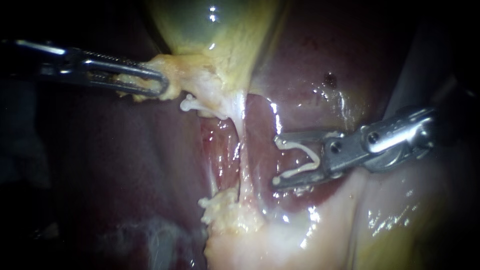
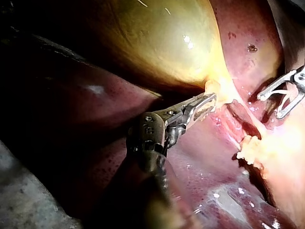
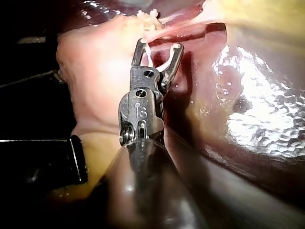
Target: Clipping first clip right tube
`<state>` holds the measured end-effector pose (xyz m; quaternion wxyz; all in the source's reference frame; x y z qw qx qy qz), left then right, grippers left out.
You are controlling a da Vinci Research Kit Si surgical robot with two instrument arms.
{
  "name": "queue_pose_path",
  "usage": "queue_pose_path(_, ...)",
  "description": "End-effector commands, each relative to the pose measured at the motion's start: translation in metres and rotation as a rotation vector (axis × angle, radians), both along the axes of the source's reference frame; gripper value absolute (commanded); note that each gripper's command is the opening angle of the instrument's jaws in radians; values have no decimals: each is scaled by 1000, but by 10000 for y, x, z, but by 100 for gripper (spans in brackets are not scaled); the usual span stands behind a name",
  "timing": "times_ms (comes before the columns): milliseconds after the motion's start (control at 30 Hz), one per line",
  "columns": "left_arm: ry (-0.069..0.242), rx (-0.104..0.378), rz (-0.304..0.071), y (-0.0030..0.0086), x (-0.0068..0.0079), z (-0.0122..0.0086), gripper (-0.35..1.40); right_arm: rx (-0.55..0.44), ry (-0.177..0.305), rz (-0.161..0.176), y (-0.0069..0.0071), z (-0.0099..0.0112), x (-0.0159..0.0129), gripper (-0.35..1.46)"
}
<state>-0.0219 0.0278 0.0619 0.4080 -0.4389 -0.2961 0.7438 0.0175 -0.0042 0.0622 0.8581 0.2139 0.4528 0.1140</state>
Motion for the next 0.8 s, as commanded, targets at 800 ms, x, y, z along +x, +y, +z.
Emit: queue_pose_path(800,-4,-4,-7,-4,0,-44,-35,165,28,87,-10,50,51,50)
